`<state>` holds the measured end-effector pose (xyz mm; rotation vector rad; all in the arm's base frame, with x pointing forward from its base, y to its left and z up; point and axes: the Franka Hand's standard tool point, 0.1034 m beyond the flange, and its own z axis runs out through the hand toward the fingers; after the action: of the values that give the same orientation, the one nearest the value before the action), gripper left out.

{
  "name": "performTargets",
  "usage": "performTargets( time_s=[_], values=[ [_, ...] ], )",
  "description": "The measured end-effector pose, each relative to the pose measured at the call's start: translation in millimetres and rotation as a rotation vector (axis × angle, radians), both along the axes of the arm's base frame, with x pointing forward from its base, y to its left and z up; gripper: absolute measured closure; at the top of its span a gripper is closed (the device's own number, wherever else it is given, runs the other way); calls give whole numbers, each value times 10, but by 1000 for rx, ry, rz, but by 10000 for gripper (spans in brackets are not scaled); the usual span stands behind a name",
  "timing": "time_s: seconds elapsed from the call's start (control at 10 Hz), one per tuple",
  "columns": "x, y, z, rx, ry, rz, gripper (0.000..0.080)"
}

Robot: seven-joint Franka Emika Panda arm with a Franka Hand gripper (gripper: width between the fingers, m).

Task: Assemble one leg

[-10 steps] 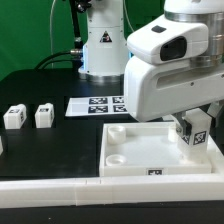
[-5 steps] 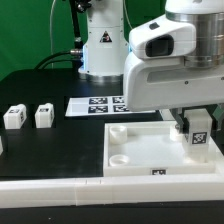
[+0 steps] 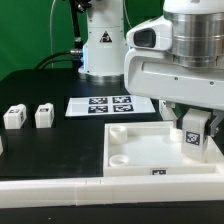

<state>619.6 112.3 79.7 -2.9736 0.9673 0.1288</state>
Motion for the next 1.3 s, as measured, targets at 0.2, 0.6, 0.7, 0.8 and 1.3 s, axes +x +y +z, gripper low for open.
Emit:
performTargets(
  time_s=[0.2,0.6,0.7,0.8,1.3],
  values=[
    [-1,2,-2,-18,9,-263,506],
    [1,0,-5,-42,23,-615,506],
    [0,2,-6,-41,23,-607,506],
    [-2,7,-10,-40,23,-585,424],
    [-30,76,-38,-23,14,-262,152]
  ],
)
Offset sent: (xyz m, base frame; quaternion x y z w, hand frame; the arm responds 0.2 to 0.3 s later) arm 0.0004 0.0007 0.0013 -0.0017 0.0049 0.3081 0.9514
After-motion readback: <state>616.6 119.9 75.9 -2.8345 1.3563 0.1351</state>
